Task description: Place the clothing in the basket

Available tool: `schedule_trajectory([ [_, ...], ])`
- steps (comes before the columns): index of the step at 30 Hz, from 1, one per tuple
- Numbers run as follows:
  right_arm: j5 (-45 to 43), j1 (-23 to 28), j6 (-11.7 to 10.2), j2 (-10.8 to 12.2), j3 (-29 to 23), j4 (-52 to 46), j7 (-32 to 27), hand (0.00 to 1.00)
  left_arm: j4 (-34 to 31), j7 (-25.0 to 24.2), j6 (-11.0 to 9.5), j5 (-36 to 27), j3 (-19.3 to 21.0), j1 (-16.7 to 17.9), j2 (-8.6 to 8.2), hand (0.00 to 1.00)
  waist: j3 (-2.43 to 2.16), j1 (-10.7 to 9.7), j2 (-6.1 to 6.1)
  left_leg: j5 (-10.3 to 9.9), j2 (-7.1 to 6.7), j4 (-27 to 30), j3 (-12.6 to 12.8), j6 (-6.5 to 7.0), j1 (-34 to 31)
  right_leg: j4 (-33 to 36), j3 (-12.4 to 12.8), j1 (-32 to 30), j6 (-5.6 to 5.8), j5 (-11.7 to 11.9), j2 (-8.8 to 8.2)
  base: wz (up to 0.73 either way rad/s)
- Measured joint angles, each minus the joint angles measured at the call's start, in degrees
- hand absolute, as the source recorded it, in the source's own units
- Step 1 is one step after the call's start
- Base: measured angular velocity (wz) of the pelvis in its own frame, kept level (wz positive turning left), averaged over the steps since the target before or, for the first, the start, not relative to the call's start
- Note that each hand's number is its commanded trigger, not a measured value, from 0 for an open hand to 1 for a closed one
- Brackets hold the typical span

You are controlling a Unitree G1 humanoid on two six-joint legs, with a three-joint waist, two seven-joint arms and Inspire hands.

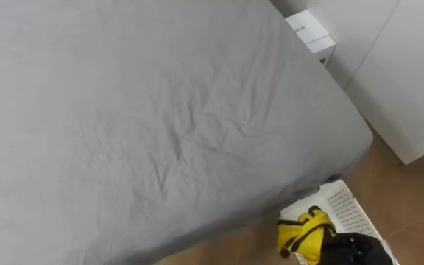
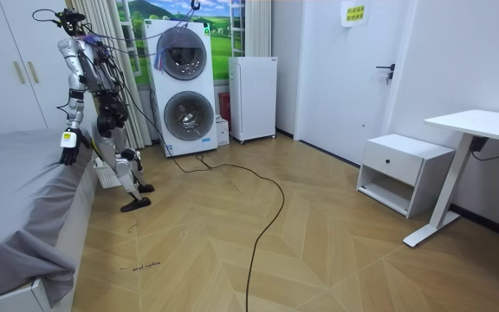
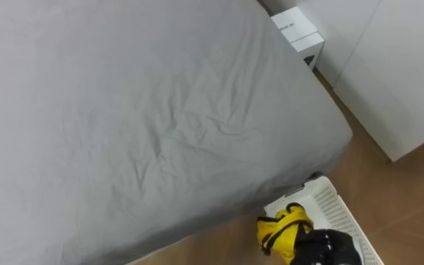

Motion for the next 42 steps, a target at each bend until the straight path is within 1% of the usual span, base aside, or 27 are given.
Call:
schedule_trajectory([
  [3,0.3,-0.7,-0.3,-0.3,0.0,2.4,0.0,0.0,0.0,-0.1,-0.7,0.0,-0.1,-0.1,0.01,0.0,0.08,0.4,0.38,0.0,-0.02,0.0,-0.2,0.0,-0.7,-0.1,-0.2,-0.6,0.0,0.0,-0.04,0.01],
  [5,0.4,-1.1,-0.5,-0.5,0.0,3.7,0.0,0.0,0.0,-0.3,-0.9,-0.1,-0.2,-0.1,0.01,0.0,0.03,0.5,0.62,0.0,-0.02,0.0,-0.2,-0.01,-1.1,0.0,-0.3,-1.0,-0.01,0.0,-0.06,0.02],
  [7,0.4,-1.3,-0.5,-0.7,-0.1,3.9,0.0,0.0,-0.1,-0.4,-0.9,-0.1,-0.2,-0.1,0.0,0.0,0.05,0.5,1.0,0.1,-0.02,0.0,-0.3,-0.02,-1.6,0.0,-1.0,-1.4,-0.01,0.0,-0.13,0.02],
  [9,0.4,-1.2,-0.6,-1.4,-1.0,3.9,-0.3,0.0,0.0,-0.7,-1.0,-0.1,-0.4,-0.3,-0.03,0.0,0.14,0.2,1.69,0.1,-0.12,0.0,-0.8,-0.01,-2.2,0.0,-3.0,-1.5,-0.02,0.0,-0.42,0.07],
  [11,0.6,-1.2,-0.6,-1.7,-1.8,3.8,-1.1,0.0,0.0,-0.9,-1.0,-0.4,-0.9,-0.1,-0.01,0.0,0.0,0.2,1.92,0.1,-0.13,0.0,-0.8,-0.01,-2.2,0.0,-3.5,-1.4,-0.02,0.0,-0.5,0.0],
  [15,0.6,-1.2,-1.8,-2.7,-2.3,3.8,-2.7,0.0,0.0,-0.9,-1.0,-1.2,-1.3,0.0,0.02,0.0,-0.02,0.2,2.2,0.1,-0.2,-0.1,-0.8,-0.01,-2.2,0.0,-4.5,-1.4,-0.03,0.0,-0.64,0.0],
  [17,0.0,-1.2,-2.4,-2.7,-2.7,3.8,-2.9,0.0,0.2,-0.9,-1.0,-1.1,-1.8,-0.2,0.02,0.0,-0.01,0.0,2.55,0.1,-0.21,-0.1,-0.8,-0.01,-2.2,0.0,-4.5,-1.4,-0.02,0.0,-0.66,0.0],
  [18,-0.3,-1.3,-2.5,-2.8,-3.0,4.0,-2.9,0.0,0.5,-1.0,-1.0,-1.0,-2.4,-0.3,0.02,0.0,0.02,-0.1,2.93,0.1,-0.25,-0.1,-0.8,0.0,-2.1,0.0,-4.5,-1.4,-0.02,0.0,-0.7,0.0],
  [19,-0.4,-1.4,-2.8,-2.8,-3.1,4.2,-2.9,0.0,0.6,-1.1,-1.1,-1.0,-2.5,-0.2,0.02,0.0,0.03,-0.2,3.14,0.1,-0.28,-0.1,-0.8,0.02,-2.1,0.0,-4.5,-1.4,-0.02,0.0,-0.71,0.0],
  [21,-0.6,-1.5,-3.5,-2.8,-3.5,5.5,-3.0,0.0,1.2,-1.2,-1.4,-1.0,-2.6,-0.3,0.02,0.0,0.07,-0.4,3.97,0.2,-0.31,-0.1,-0.8,0.1,-2.0,0.0,-4.4,-1.3,-0.02,0.0,-0.73,0.0],
  [23,-0.6,-1.5,-3.5,-2.8,-3.5,5.8,-2.9,0.0,1.2,-1.3,-1.4,-1.0,-2.7,-0.3,0.02,0.0,0.03,-0.5,4.3,0.2,-0.31,-0.1,-0.6,0.09,-1.8,0.2,-4.2,-1.3,-0.03,0.0,-0.71,-0.04],
  [26,-0.6,-1.2,-3.5,-3.0,-3.5,6.5,-2.9,0.0,1.7,-1.4,-1.5,-1.0,-3.0,-0.4,0.02,0.0,0.08,-0.5,4.44,0.3,-0.26,-0.1,-0.1,0.08,-1.7,0.4,-3.9,-1.4,-0.08,0.1,-0.67,-0.05],
  [28,-0.7,-1.2,-3.5,-3.4,-3.5,6.8,-2.8,0.0,2.2,-1.6,-1.5,-1.0,-3.9,-0.5,0.01,0.0,0.14,-0.6,4.66,0.3,-0.31,-0.1,-0.1,0.08,-1.6,0.4,-3.8,-1.4,-0.07,0.1,-0.72,-0.02],
  [31,-0.8,-1.2,-3.5,-4.4,-3.5,7.2,-2.7,0.0,2.3,-1.9,-1.6,-1.0,-4.1,-0.9,-0.02,0.0,0.18,-0.6,5.07,0.4,-0.4,-0.1,0.1,0.12,-1.6,0.4,-3.5,-1.5,0.03,0.1,-0.75,-0.01],
  [33,-1.1,-1.3,-3.6,-5.2,-4.1,7.3,-2.7,0.0,2.3,-2.4,-1.6,-1.0,-4.1,-0.9,-0.08,0.0,0.1,-0.6,5.56,0.4,-0.44,-0.1,0.1,0.13,-1.5,0.5,-3.5,-1.5,0.05,0.2,-0.79,-0.02],
  [36,-1.1,-1.3,-3.7,-5.5,-4.6,7.4,-2.7,0.0,2.3,-2.4,-1.6,-1.0,-4.7,-0.9,-0.13,0.0,0.09,-0.6,6.12,0.4,-0.44,-0.1,0.1,0.13,-1.5,0.5,-3.4,-1.5,0.05,0.1,-0.79,0.0],
  [40,-1.1,-1.6,-3.8,-5.5,-4.6,7.4,-2.6,0.0,2.5,-2.5,-1.6,-1.0,-4.7,-0.9,-0.16,0.0,0.11,-0.6,6.22,0.4,-0.43,-0.2,0.1,0.12,-1.2,0.7,-3.1,-1.4,0.05,0.1,-0.74,-0.03],
  [42,-1.1,-1.7,-4.2,-5.6,-4.6,7.4,-2.6,0.0,2.6,-2.6,-1.8,-1.0,-4.8,-0.9,-0.16,0.0,0.12,-0.6,6.22,0.4,-0.48,-0.2,0.2,0.13,-1.0,0.8,-3.0,-1.4,0.05,0.1,-0.76,-0.03],
])
